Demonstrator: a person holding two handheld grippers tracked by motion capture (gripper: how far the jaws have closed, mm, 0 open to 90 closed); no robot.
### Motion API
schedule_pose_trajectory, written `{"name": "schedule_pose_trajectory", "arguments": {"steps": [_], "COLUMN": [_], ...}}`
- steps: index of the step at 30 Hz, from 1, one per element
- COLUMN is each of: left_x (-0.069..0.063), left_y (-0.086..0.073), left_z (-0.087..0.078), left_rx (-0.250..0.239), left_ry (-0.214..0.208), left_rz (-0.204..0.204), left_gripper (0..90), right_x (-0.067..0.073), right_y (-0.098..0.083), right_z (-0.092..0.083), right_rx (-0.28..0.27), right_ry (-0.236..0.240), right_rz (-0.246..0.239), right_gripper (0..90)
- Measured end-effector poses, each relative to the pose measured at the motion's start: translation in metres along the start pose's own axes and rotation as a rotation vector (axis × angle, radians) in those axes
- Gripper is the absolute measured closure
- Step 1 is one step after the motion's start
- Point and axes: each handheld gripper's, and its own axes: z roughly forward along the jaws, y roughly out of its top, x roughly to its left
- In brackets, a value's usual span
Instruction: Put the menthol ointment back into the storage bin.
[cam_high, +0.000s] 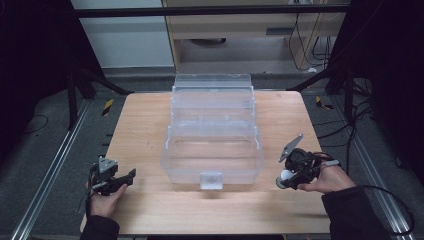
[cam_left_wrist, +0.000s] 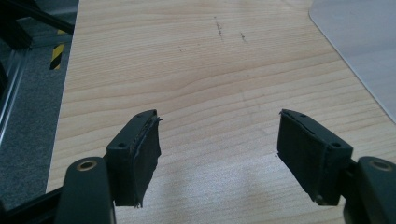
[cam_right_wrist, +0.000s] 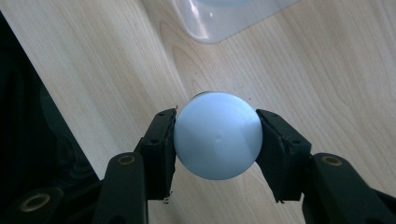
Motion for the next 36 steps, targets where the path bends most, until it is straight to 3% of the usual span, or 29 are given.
{"name": "schedule_pose_trajectory", "arguments": {"steps": [15, 36], "left_x": [-0.001, -0.001], "left_y": [0.000, 0.001], "left_z": [0.001, 0.004], "left_rx": [0.002, 0.006], "left_ry": [-0.002, -0.001], "left_rz": [-0.004, 0.007], "left_gripper": [29.5, 29.6], "right_x": [-0.003, -0.003], "right_y": [0.018, 0.051], "right_z": [-0.025, -0.060], "right_rx": [-0.025, -0.088], "right_ry": [-0.012, -0.042], "right_rz": [0.009, -0.022], "right_gripper": [50.4, 50.4]}}
